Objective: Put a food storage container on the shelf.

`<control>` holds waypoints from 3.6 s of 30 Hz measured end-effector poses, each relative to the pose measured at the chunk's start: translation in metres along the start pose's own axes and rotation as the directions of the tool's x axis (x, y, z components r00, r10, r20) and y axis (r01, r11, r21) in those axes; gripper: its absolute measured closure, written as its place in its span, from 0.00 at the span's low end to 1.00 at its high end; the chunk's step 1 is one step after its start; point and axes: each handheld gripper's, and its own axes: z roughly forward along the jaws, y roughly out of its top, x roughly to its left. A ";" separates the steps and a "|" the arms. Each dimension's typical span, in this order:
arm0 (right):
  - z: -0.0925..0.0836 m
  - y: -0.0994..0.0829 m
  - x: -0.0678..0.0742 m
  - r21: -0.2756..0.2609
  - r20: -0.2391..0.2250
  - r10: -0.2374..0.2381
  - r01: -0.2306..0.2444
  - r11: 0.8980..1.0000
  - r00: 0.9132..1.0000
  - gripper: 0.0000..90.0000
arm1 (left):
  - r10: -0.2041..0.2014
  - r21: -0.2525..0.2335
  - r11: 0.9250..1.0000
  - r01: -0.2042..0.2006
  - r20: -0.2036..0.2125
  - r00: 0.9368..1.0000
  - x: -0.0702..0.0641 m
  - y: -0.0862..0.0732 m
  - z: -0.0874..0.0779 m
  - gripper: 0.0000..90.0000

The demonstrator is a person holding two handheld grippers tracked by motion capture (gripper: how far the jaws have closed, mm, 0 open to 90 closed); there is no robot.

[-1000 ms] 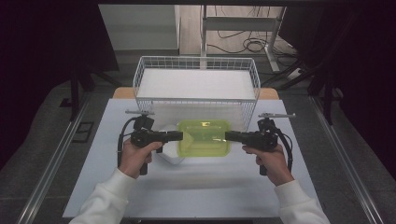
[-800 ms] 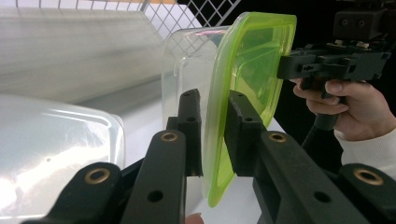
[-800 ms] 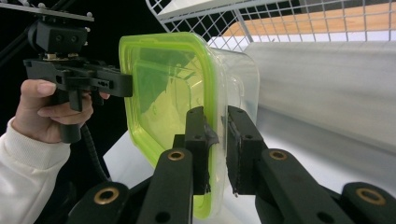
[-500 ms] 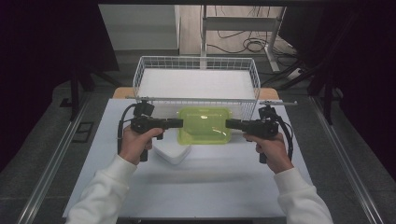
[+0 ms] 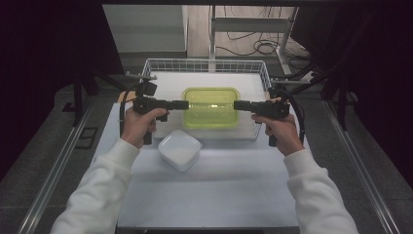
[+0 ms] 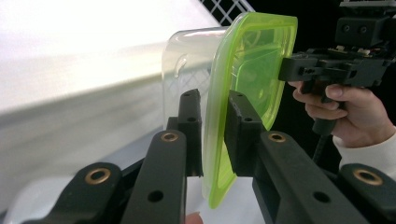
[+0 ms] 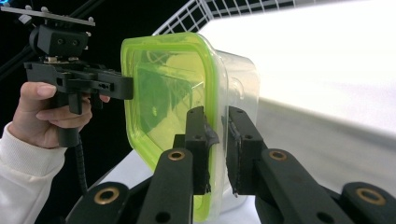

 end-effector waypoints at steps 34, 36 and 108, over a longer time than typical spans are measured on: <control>0.050 0.071 -0.050 0.050 0.060 0.149 -0.152 0.987 0.987 0.88 | -0.158 0.064 0.986 0.156 0.027 0.987 0.068 0.073 0.026 0.88; 0.052 0.071 -0.053 0.045 0.057 0.174 -0.176 0.983 0.983 0.87 | -0.167 0.064 0.984 0.165 0.026 0.986 0.070 0.074 0.027 0.88; -0.034 -0.081 0.000 0.081 0.187 -0.138 0.125 0.989 0.973 0.31 | 0.204 0.103 0.977 -0.184 -0.238 0.950 0.018 -0.114 -0.021 0.33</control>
